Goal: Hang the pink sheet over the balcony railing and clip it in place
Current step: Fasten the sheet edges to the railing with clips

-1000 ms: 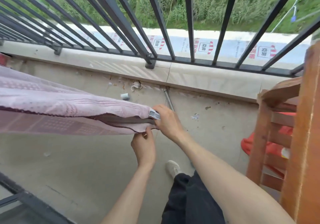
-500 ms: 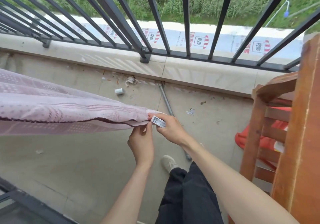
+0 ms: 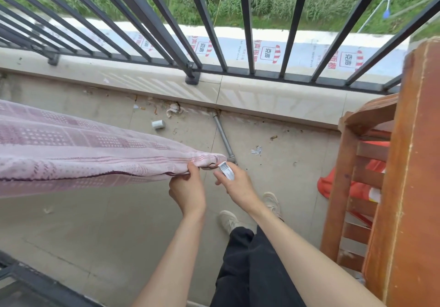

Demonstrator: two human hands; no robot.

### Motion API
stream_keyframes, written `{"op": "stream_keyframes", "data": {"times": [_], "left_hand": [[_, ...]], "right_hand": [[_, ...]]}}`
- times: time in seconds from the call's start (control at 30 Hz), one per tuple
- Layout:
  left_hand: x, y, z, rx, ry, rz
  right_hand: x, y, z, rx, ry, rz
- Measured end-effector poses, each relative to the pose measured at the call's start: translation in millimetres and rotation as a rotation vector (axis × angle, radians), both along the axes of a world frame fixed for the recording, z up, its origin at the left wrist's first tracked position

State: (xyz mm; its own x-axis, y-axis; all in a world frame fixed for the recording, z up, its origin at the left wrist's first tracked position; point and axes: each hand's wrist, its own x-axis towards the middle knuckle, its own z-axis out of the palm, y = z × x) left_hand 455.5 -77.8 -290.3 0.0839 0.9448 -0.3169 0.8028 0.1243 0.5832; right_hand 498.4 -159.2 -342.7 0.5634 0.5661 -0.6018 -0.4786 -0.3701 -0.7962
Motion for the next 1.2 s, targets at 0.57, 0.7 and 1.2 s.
{"op": "stream_keyframes", "data": {"times": [0.57,0.7,1.2], "left_hand": [[-0.8,0.3,-18.4,-0.06,-0.005,0.097],[-3.2,1.5,-20.7,-0.046,0.032,0.082],[-13.1,3.9,-21.4,-0.184,-0.061,0.063]], "right_hand": [[-15.7,-26.8,-2.7,0.091,0.762,-0.209],[-16.7,-29.7,-6.8,0.039,0.741,-0.169],[-18.6,-28.5,-3.7,0.23,0.986,-0.199]]}}
